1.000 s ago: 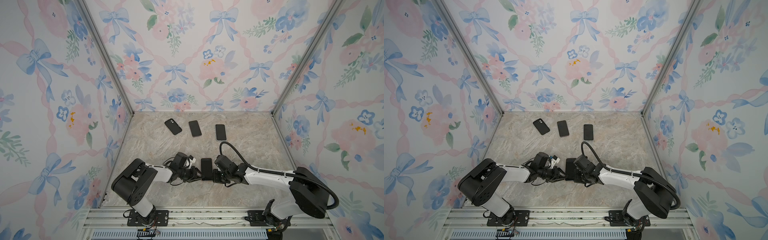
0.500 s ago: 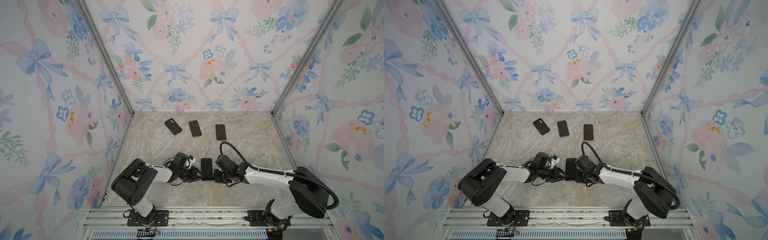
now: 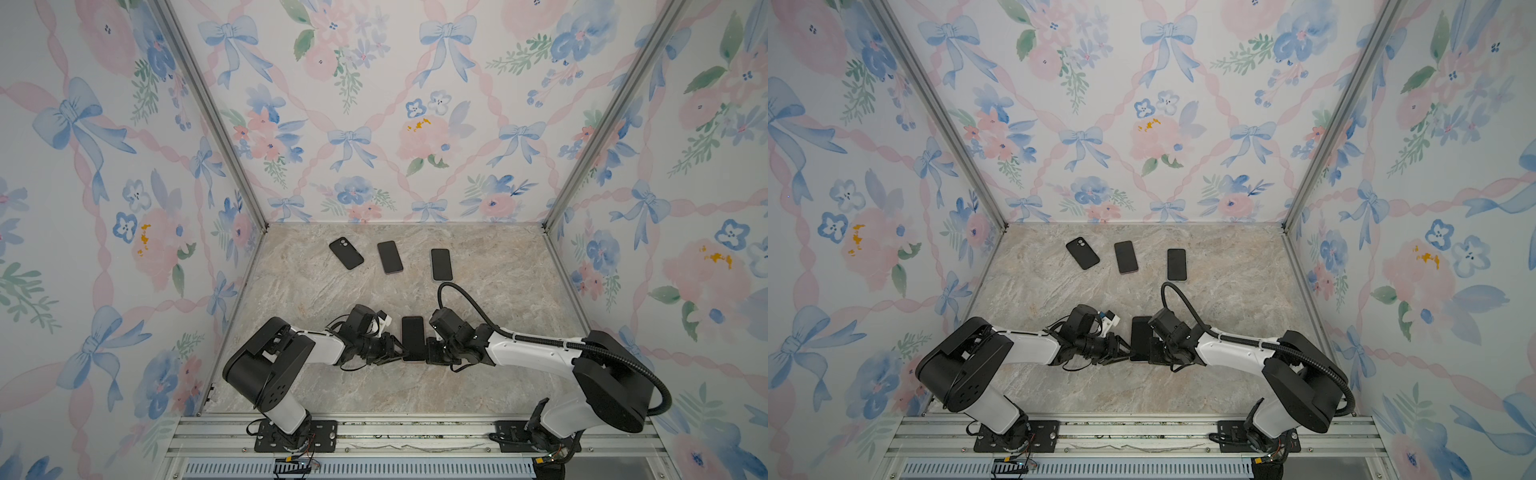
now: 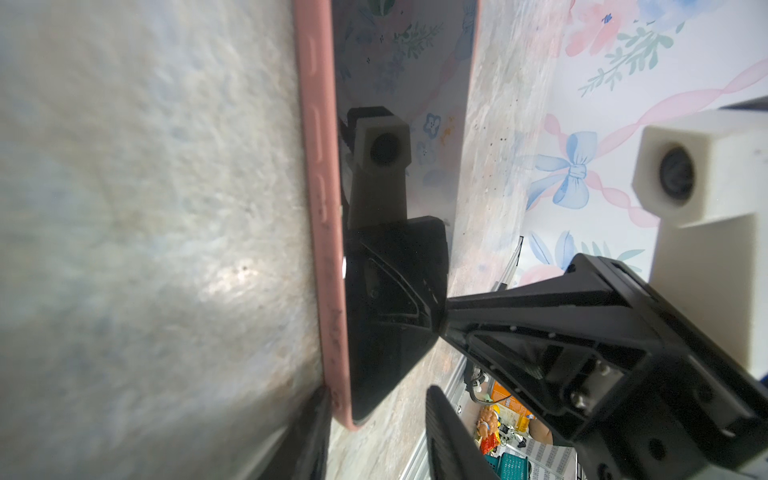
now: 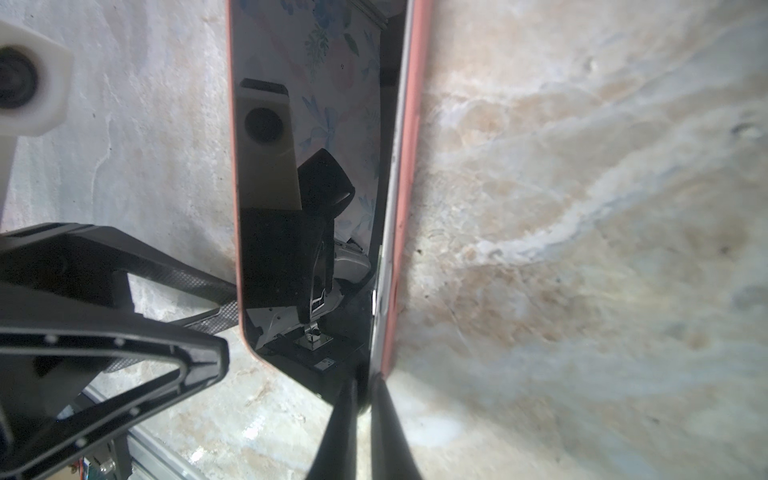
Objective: Put the phone into the phone case
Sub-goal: 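Press the phone's long edge into the pink case rim with both grippers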
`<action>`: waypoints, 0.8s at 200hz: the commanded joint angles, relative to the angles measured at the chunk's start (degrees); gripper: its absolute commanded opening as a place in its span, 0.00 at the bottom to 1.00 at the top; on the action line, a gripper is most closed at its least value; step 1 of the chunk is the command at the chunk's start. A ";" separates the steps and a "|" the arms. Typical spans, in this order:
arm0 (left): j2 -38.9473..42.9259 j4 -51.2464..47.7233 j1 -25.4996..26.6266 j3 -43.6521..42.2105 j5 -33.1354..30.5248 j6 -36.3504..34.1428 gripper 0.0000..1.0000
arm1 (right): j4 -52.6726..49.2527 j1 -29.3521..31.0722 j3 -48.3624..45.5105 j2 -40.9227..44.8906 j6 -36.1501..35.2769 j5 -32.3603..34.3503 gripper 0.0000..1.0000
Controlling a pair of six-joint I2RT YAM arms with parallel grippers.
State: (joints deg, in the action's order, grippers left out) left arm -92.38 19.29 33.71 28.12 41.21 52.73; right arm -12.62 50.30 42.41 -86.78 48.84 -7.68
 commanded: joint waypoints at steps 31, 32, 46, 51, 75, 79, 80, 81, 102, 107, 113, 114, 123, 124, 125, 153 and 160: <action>-1.27 -2.53 0.33 -0.94 -0.97 -1.27 0.40 | 2.32 1.13 0.13 -4.75 -0.20 -1.50 0.08; -1.25 -2.52 0.32 -0.95 -1.01 -1.29 0.40 | 2.33 1.12 0.13 -4.78 -0.22 -1.52 0.08; -1.11 -2.51 0.38 -0.92 -0.97 -1.29 0.40 | 2.34 1.11 0.08 -5.02 -0.21 -1.55 0.09; -1.10 -2.51 0.31 -0.91 -1.06 -1.31 0.40 | 2.34 1.12 0.12 -5.10 -0.17 -1.69 0.08; -1.00 -2.56 0.30 -0.95 -1.20 -1.31 0.40 | 2.34 1.11 0.26 -5.75 -0.41 -1.59 0.08; -1.04 -2.51 0.30 -0.82 -1.07 -1.31 0.40 | 2.28 1.11 0.30 -5.91 -0.44 -1.55 0.08; -1.00 -2.50 0.30 -0.80 -1.10 -1.31 0.40 | 2.31 1.11 0.30 -5.92 -0.43 -1.55 0.08; -0.98 -2.50 0.34 -0.84 -1.12 -1.27 0.40 | 2.33 1.16 0.34 -5.98 -0.46 -1.55 0.08; -0.98 -2.53 0.32 -0.78 -1.12 -1.31 0.40 | 2.37 1.13 0.66 -6.68 -0.60 -1.68 0.08; -1.04 -2.55 0.36 -0.74 -1.12 -1.36 0.40 | 2.57 1.11 0.65 -6.85 -0.57 -1.79 0.08; -1.01 -2.55 0.30 -0.73 -1.09 -1.40 0.40 | 2.77 1.11 0.60 -6.99 -0.54 -1.89 0.08; -1.03 -2.57 0.30 -0.72 -1.11 -1.40 0.40 | 2.82 1.16 0.58 -7.08 -0.52 -1.90 0.08; -1.01 -2.59 0.30 -0.78 -1.09 -1.36 0.40 | 3.56 1.21 0.33 -7.49 -0.21 -2.20 0.08; -0.98 -2.55 0.30 -0.78 -1.07 -1.38 0.40 | 3.65 1.16 0.32 -7.55 -0.18 -2.35 0.08; -1.02 -2.52 0.30 -0.78 -1.06 -1.39 0.40 | 3.70 1.18 0.31 -7.54 -0.16 -2.43 0.08; -1.05 -2.51 0.33 -0.71 -1.13 -1.40 0.40 | 5.49 1.54 -0.14 -7.72 0.55 -3.48 0.08; -1.07 -2.56 0.28 -0.62 -1.09 -1.40 0.40 | 5.58 1.66 -0.07 -7.72 0.51 -3.42 0.08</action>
State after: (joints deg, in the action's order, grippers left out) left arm -92.36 19.27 33.69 28.12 41.21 52.71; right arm -13.82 50.30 43.86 -88.77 49.08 -7.94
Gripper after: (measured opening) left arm 0.398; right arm 0.083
